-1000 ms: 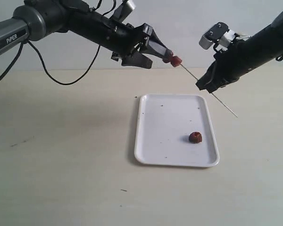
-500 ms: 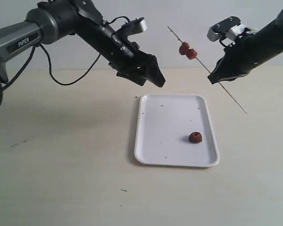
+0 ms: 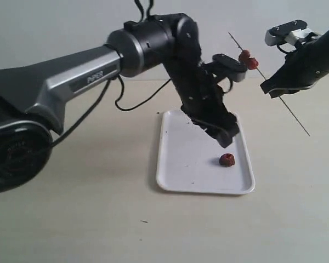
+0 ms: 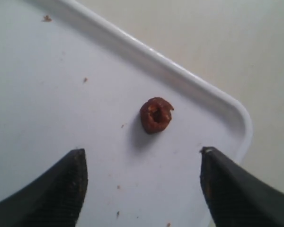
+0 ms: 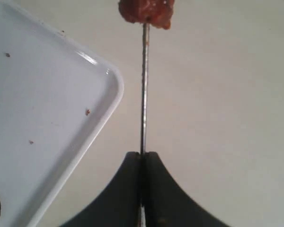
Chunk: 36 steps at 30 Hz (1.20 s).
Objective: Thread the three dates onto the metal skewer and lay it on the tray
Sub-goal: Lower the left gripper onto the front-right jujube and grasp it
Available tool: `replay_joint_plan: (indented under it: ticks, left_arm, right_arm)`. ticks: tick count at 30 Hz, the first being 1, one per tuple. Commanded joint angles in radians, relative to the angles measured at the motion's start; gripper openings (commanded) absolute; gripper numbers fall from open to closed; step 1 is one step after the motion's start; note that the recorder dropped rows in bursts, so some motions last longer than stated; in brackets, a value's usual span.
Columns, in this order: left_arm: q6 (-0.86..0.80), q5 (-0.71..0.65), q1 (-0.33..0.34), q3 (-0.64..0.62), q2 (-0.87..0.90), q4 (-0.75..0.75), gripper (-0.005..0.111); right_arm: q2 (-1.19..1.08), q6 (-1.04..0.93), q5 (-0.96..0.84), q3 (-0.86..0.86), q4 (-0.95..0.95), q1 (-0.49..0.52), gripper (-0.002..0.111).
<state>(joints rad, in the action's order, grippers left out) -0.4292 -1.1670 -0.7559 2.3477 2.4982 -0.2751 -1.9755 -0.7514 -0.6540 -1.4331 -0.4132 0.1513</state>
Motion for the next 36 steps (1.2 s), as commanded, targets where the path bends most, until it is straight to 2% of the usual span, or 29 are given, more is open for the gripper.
replay_joint_plan:
  ticks: [1, 6, 14, 36]
  left_arm:
    - [0.069, 0.053, -0.081, 0.001, 0.027, 0.112, 0.067]
    - [0.071, 0.091, -0.133, 0.001, 0.077, 0.217, 0.066]
    - [0.071, 0.175, -0.125, 0.001, 0.094, 0.221, 0.066]
    - [0.06, 0.174, -0.113, 0.001, 0.143, 0.221, 0.065]
  right_arm:
    - [0.007, 0.004, 0.003, -0.002, -0.006, 0.003, 0.0]
    - [0.007, 0.004, 0.0, -0.002, -0.01, 0.001, 0.0]
    - [0.007, -0.014, -0.002, -0.002, -0.042, 0.001, 0.0]
    - [0.007, -0.06, -0.018, -0.002, -0.086, 0.001, 0.0]
